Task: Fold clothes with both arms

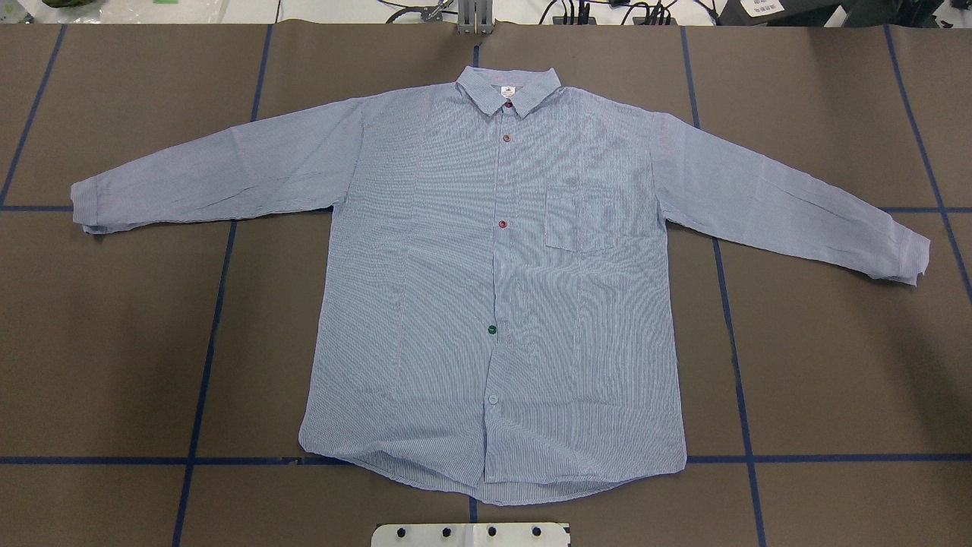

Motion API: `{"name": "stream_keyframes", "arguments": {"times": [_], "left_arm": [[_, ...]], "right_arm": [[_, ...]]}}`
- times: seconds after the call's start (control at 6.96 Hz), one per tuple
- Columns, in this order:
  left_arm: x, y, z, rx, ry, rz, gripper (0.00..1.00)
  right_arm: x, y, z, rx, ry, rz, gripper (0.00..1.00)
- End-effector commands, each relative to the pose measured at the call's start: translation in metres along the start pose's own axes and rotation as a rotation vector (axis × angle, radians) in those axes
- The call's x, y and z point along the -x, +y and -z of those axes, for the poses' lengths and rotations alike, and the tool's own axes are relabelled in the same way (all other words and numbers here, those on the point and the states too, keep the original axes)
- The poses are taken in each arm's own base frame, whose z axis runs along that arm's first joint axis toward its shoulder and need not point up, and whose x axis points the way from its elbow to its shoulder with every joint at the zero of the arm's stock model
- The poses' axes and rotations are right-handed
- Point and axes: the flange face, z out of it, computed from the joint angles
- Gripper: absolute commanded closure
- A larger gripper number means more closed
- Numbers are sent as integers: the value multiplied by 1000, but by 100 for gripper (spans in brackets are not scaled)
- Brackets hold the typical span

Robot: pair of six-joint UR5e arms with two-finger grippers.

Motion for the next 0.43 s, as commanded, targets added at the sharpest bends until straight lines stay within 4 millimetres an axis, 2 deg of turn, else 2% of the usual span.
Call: {"name": "stream_keyframes", "arguments": {"times": [0.0,0.29], "left_arm": [[-2,6,1,-2,4,-2,0],[-4,9,2,-3,6,-4,0]], "right_arm": [[-9,7,-27,6,-31,18,0],[7,5,-49,-18,-55,80,0]]}}
